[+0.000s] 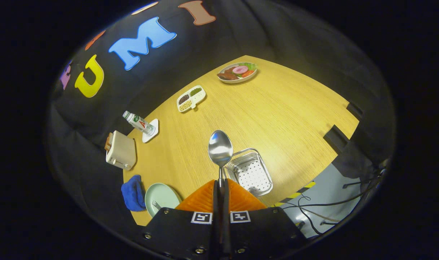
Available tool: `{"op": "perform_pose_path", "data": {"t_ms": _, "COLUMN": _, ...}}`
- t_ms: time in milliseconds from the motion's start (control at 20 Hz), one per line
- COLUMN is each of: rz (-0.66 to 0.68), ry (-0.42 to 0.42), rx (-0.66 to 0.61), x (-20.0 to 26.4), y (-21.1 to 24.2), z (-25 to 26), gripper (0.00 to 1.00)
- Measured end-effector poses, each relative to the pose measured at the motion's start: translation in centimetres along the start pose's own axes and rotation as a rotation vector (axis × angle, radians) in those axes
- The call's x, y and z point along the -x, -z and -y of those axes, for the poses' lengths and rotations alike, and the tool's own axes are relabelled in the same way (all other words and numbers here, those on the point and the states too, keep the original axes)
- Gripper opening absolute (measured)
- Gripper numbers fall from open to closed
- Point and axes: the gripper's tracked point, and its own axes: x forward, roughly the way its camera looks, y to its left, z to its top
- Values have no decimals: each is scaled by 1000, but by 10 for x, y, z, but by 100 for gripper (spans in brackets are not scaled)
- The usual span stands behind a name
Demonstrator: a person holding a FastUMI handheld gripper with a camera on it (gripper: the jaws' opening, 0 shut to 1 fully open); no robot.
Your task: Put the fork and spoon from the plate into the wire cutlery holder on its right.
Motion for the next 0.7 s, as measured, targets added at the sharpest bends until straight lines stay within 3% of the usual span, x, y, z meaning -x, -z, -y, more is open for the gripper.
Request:
{"op": "perform_pose_path", "data": {"t_ms": 350, "rz": -139, "ry": 71, "rx": 18, "x": 1, "y": 29, "z": 35, "gripper": 4}}
{"op": "perform_pose_path", "data": {"t_ms": 700, "rz": -225, "ry": 141, "rx": 46, "x": -4, "y": 29, "z": 51, "gripper": 4}}
